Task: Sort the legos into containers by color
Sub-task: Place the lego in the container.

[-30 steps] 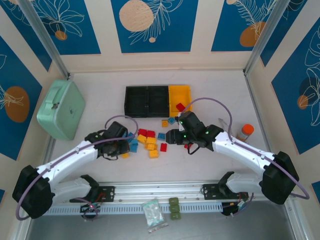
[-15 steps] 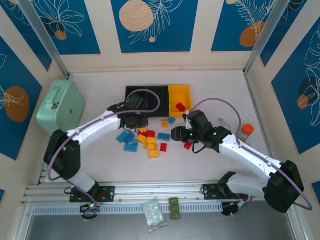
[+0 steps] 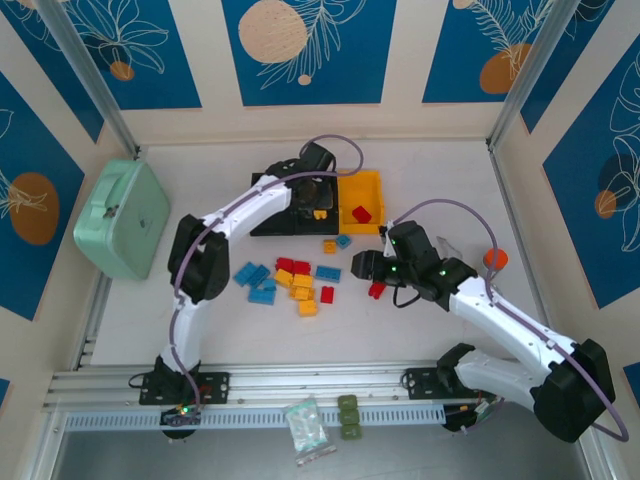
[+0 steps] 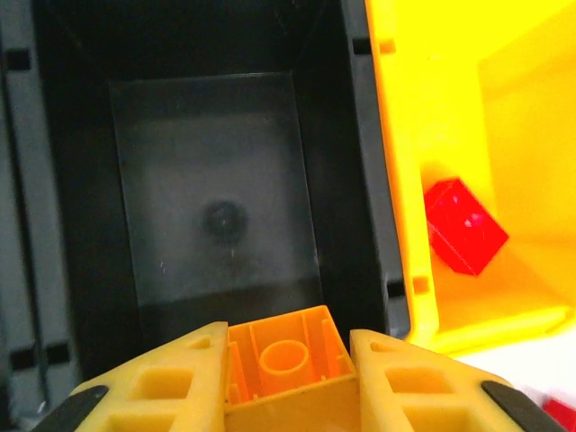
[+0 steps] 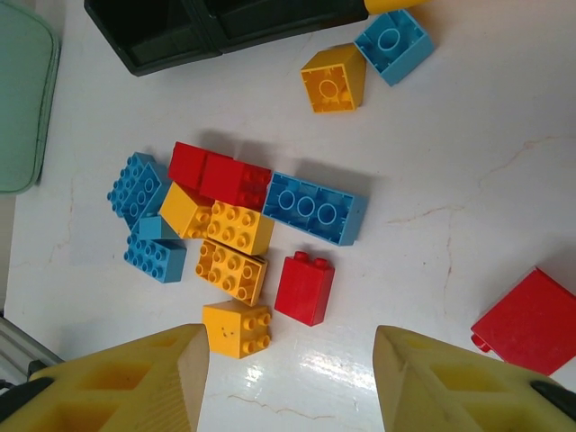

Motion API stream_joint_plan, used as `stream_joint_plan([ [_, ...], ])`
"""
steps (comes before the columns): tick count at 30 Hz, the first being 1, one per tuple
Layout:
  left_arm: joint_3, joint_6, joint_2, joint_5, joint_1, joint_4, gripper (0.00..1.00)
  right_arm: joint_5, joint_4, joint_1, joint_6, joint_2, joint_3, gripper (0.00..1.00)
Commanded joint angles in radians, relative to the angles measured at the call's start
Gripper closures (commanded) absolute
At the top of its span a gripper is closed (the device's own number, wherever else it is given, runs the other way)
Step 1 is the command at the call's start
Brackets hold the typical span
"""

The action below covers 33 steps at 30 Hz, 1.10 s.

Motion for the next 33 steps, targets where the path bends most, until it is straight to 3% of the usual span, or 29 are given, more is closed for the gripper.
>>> stream_joint_plan([
  [1,0.11,0.043,0.07,-0.052,0.008,-0.106,0.72,-0.016,-0.015,-0.006,0.022,-0.047,-0.019,0.48],
  [10,0.21,0.068,0.173,-0.076,0.019,-0.146,0.67,0.002,-0.058,-0.021,0.031,-0.131,-0.04,0.48],
  [14,0.219,0.07,0.18,-0.081,0.023,-0.145,0.57,-0.001,-0.066,-0.024,0.026,-0.133,-0.035,0.48],
  [21,0.246,0.082,0.165,-0.079,0.024,-0.161,0.5,-0.001,-0.07,-0.028,0.022,-0.128,-0.032,0.48],
  [28,0.168,0.113,0.021,-0.053,0.01,-0.154,0.49,0.003,-0.106,-0.043,0.015,-0.106,-0.016,0.47],
  [33,-0.079,0.117,-0.184,0.024,0.008,-0.057,0.46,0.012,-0.133,-0.045,-0.004,-0.063,0.013,0.47],
])
